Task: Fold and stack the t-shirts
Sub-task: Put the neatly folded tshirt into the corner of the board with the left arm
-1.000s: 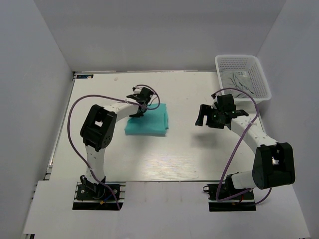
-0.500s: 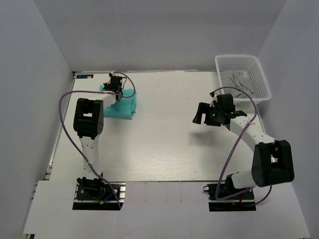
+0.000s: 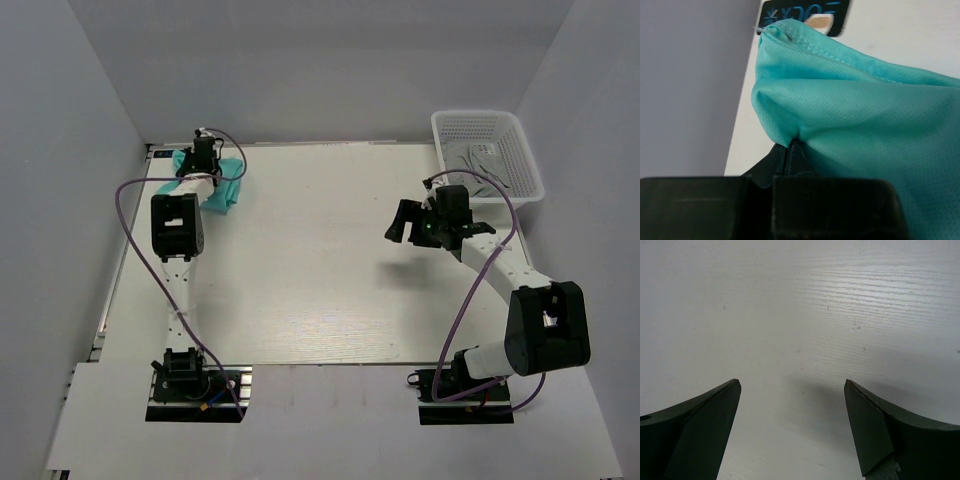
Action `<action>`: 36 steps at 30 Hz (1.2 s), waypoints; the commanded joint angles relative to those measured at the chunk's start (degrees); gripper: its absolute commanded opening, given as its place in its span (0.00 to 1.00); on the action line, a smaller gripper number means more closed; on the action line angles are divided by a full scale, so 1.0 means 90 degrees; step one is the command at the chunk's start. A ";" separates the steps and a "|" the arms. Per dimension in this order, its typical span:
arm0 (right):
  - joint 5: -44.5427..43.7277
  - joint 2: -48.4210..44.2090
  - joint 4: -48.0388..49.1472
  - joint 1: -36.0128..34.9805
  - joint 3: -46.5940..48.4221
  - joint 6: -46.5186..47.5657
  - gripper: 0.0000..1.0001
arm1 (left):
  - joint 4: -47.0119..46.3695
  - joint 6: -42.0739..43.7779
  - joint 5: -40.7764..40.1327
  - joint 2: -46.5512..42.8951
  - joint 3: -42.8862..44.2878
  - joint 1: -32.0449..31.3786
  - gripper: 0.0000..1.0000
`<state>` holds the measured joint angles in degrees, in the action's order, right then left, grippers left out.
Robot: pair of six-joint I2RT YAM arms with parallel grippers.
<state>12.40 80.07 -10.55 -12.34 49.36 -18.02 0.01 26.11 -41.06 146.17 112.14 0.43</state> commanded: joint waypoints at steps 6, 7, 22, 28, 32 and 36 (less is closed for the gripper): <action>0.0174 0.0155 0.0488 0.0023 0.0355 -0.0137 0.90 | -0.0050 0.0400 0.0567 0.0399 0.1104 0.0567 0.00; 0.0233 0.0204 0.0498 0.0014 0.0355 -0.0185 0.90 | 0.0047 0.0400 0.0568 0.0467 0.1414 0.0655 0.00; 0.0321 0.0585 0.0254 -0.0016 0.0667 -0.0166 0.90 | -0.0031 0.0400 0.0334 0.0333 0.1788 0.0812 1.00; 0.0341 0.0371 0.0244 -0.0025 0.0609 -0.0059 0.90 | 0.0496 -0.0176 0.0275 -0.0312 0.1788 0.0676 1.00; 0.0457 0.0127 0.0244 -0.0026 0.0512 -0.0058 0.90 | 0.1653 -0.0867 0.0080 -0.0956 0.1788 0.0412 1.00; 0.0633 -0.0234 0.0351 -0.0016 0.0209 -0.0048 0.90 | 0.2907 -0.2566 0.0334 -0.1903 0.1389 0.0412 1.00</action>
<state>16.14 81.73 -8.97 -12.40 52.51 -19.07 16.93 15.03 -38.30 140.81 125.45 4.78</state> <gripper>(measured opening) 0.899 0.998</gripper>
